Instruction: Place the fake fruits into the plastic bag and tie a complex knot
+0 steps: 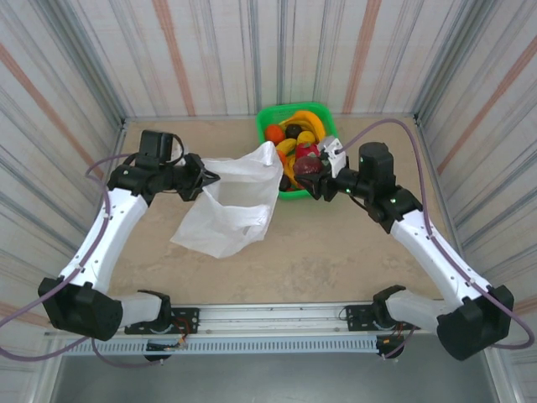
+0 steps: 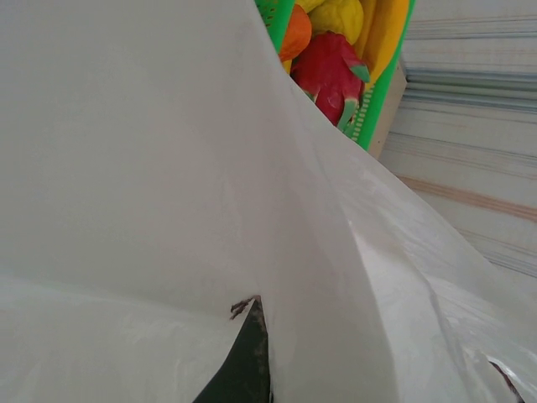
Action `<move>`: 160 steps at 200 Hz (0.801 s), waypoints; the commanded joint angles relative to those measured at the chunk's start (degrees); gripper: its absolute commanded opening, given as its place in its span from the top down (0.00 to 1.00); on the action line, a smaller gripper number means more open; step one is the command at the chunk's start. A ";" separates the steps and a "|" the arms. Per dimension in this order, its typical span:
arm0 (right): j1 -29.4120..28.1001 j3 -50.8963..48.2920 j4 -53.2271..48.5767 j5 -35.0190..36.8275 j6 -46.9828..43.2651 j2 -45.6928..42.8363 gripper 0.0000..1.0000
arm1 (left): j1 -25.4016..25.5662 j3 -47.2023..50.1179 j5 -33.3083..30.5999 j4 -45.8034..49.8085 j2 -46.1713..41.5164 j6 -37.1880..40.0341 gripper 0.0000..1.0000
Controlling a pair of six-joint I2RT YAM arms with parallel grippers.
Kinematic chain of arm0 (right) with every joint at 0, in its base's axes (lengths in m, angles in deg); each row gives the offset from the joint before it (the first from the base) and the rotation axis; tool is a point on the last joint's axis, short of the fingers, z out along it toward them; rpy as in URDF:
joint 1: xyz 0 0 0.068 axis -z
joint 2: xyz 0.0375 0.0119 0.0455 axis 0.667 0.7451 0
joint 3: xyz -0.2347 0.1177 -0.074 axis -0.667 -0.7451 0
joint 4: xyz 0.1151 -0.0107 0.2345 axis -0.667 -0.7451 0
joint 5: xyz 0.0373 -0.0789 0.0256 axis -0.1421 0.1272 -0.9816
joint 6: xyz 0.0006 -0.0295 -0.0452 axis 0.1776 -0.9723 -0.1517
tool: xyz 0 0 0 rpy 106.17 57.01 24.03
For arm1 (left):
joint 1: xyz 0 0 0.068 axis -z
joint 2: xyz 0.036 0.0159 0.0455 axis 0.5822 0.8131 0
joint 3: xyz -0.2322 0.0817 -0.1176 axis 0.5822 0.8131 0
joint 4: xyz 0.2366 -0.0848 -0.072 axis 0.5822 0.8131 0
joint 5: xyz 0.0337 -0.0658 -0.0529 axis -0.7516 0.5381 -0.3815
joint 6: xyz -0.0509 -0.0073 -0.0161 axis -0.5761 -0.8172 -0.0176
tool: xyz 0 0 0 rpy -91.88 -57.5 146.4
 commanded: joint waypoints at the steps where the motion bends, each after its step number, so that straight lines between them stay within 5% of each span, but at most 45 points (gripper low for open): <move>1: -4.25 -1.60 3.06 -1.34 8.68 0.33 0.54 | 0.93 0.64 0.81 -1.54 -0.29 -1.08 1.00; 77: -16.55 3.68 15.13 1.45 14.30 15.22 0.54 | 5.37 1.68 0.20 -4.29 0.32 -2.83 1.00; 160: -18.86 2.34 16.77 4.47 14.41 22.79 0.48 | 8.17 0.99 0.92 -8.09 2.52 -4.70 1.00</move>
